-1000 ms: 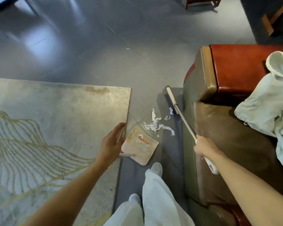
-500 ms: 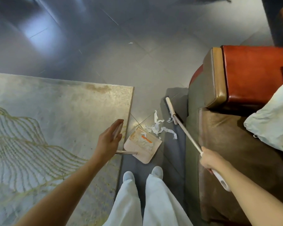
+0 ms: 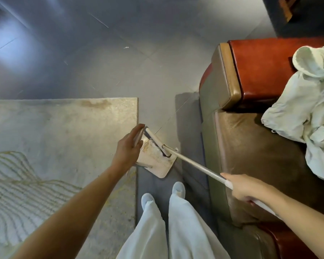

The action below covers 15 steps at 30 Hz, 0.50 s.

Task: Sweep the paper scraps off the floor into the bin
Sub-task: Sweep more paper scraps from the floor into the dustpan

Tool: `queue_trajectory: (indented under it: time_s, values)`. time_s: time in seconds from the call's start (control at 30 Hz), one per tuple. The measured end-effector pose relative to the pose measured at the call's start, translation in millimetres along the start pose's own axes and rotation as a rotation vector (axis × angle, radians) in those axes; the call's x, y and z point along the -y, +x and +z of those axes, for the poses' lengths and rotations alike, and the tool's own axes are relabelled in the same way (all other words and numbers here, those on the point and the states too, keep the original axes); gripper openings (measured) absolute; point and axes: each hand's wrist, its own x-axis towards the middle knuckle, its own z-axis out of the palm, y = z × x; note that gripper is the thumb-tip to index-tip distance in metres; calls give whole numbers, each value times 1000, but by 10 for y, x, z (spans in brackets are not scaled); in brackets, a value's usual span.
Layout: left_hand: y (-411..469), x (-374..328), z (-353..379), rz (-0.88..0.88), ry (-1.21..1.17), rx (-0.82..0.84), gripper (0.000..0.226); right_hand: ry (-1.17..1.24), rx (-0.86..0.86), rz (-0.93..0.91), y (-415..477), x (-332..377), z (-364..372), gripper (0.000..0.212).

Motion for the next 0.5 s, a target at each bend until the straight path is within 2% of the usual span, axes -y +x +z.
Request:
queue_trajectory:
  time_s: [0.17,0.37,0.5]
  values:
    - [-141,83,-101,38,-7,71,51,90,-56,42,-221,-32,96,79]
    - [-111,106,-99,45,6,65,53,166,-109,66,-25,210,79,78]
    - [52,39,-20,52,0,58,54,153,-84,67,138,578,203,66]
